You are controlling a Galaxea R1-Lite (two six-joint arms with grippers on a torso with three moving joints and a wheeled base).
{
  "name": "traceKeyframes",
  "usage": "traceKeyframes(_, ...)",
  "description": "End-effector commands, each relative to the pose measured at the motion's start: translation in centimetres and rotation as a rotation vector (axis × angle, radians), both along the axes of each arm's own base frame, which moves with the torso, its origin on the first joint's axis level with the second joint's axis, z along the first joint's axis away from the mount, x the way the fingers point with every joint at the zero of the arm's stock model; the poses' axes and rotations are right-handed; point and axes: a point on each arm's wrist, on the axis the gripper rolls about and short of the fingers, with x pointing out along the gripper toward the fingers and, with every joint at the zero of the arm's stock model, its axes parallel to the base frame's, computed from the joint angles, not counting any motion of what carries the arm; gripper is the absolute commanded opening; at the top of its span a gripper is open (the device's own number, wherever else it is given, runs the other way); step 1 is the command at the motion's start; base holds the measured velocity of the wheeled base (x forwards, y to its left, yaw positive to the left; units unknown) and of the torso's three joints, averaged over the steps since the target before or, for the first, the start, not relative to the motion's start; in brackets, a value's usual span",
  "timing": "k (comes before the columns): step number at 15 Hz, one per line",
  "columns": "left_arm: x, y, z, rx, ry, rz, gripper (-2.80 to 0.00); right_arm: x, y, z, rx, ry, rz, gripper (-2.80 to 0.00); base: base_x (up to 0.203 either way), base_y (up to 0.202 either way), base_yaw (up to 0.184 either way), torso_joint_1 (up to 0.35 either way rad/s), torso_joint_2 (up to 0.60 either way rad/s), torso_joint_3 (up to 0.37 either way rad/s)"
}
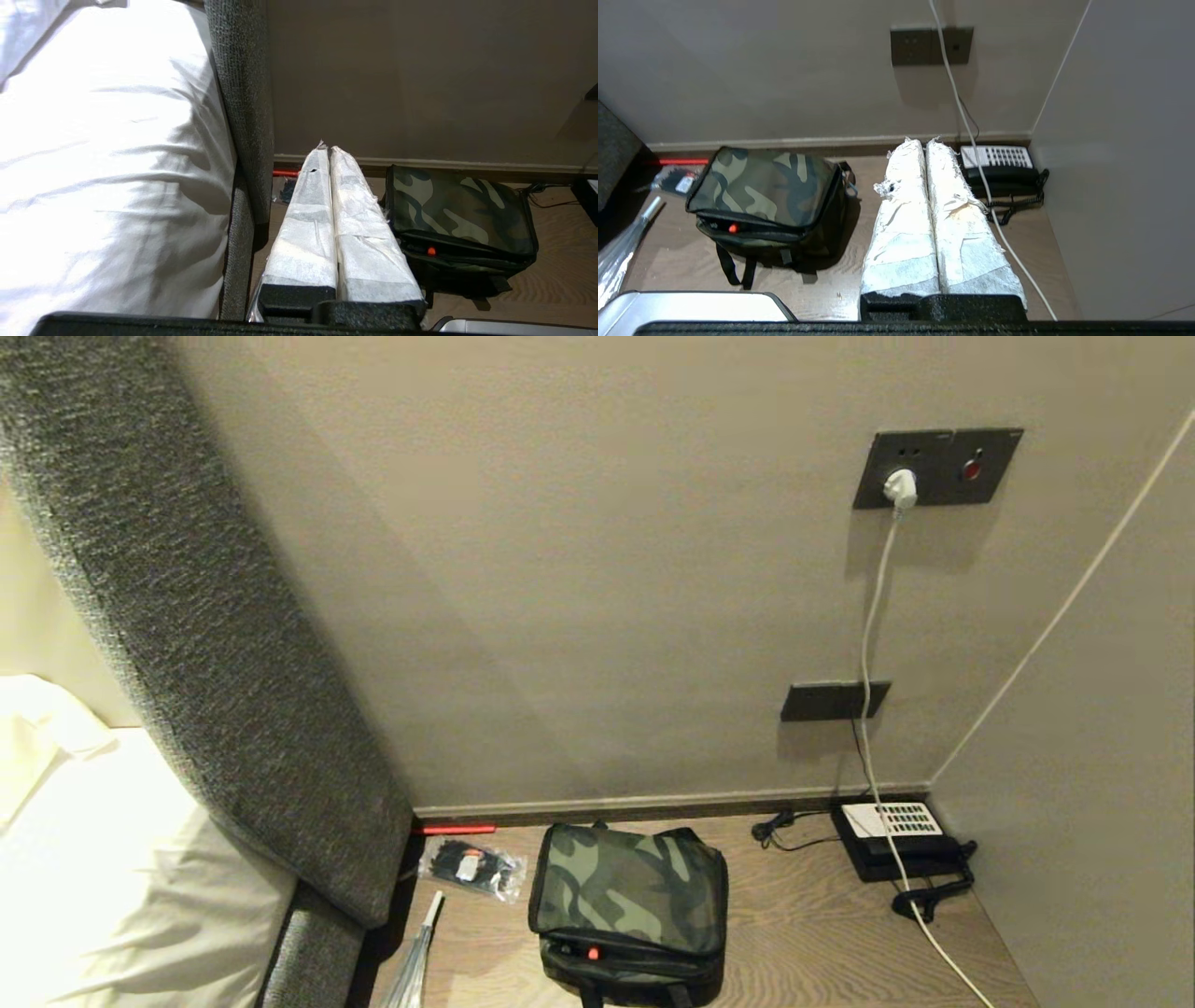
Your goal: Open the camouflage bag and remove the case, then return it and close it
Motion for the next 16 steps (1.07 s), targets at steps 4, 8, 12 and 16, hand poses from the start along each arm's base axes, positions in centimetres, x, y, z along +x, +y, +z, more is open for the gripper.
traceKeyframes(4, 0.01, 0.0, -0.04, 0.0, 0.002, 0.001, -2.8, -0.01, 0.0, -0.01, 0.0, -0.001, 0.0, -2.8, 0.0, 0.0, 0.0, 0.004, 0.0, 0.204)
traceKeyframes(8, 0.01, 0.0, -0.04, 0.0, 0.002, 0.001, -2.8, -0.01, 0.0, -0.01, 0.0, -0.001, 0.0, -2.8, 0.0, 0.0, 0.0, 0.001, 0.0, 0.204)
traceKeyframes(12, 0.01, 0.0, -0.04, 0.0, 0.002, 0.001, -2.8, -0.01, 0.0, 0.01, 0.0, -0.002, 0.001, -2.8, 0.0, 0.0, 0.0, 0.003, 0.0, 0.204)
traceKeyframes(16, 0.01, 0.0, -0.04, 0.0, 0.002, 0.001, -2.8, -0.01, 0.0, 0.0, 0.0, -0.001, 0.001, -2.8, 0.0, 0.0, 0.0, 0.001, 0.0, 0.201)
